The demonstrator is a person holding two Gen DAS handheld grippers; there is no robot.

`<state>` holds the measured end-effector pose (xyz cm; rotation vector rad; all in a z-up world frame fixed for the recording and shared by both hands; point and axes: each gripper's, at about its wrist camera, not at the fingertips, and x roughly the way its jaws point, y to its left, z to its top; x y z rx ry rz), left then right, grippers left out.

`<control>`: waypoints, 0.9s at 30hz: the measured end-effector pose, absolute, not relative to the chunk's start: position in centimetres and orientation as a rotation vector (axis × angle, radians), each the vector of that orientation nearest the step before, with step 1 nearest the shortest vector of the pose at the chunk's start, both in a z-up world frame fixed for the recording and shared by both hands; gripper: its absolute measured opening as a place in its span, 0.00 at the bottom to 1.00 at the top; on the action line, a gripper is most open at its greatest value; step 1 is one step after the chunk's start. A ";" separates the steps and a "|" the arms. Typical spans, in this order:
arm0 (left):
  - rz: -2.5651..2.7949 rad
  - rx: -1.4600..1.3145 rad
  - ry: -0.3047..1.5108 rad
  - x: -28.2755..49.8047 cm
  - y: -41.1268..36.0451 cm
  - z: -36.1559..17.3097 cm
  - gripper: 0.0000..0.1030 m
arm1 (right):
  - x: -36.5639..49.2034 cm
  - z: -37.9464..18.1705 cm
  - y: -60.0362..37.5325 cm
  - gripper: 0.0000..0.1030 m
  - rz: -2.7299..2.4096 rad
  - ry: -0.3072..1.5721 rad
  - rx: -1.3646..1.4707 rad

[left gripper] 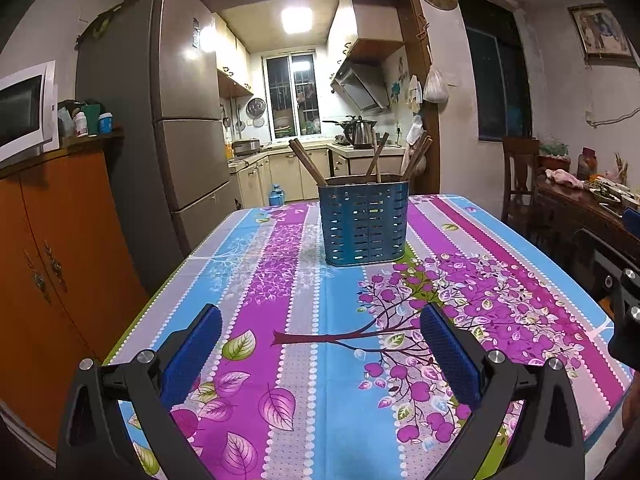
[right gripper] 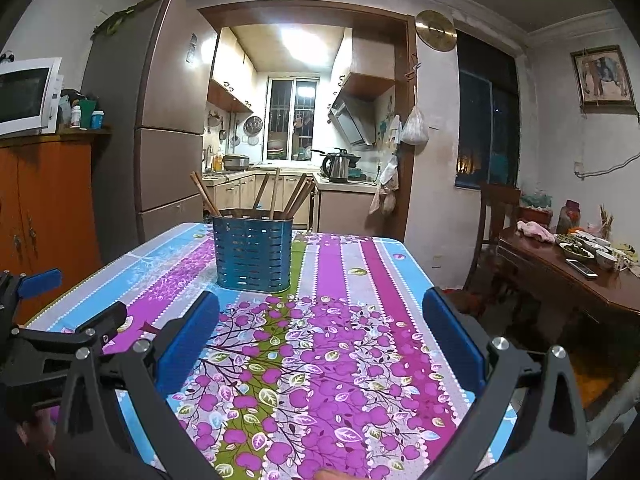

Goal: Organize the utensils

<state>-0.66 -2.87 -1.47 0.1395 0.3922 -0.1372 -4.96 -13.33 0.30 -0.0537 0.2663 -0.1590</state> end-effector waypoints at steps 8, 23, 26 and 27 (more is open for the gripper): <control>-0.146 0.159 0.389 -0.6 -3.3 -1.3 0.96 | -5.0 0.6 -13.4 0.95 -0.157 0.260 -0.051; -0.177 0.176 0.381 -0.8 -3.9 -1.2 0.96 | -5.2 0.7 -13.5 0.95 -0.156 0.253 -0.050; -0.163 0.175 0.371 -0.8 -3.9 -1.3 0.96 | -5.2 0.7 -13.5 0.95 -0.157 0.253 -0.053; -0.162 0.174 0.367 -0.9 -3.9 -1.3 0.96 | -5.2 0.7 -13.5 0.95 -0.157 0.253 -0.054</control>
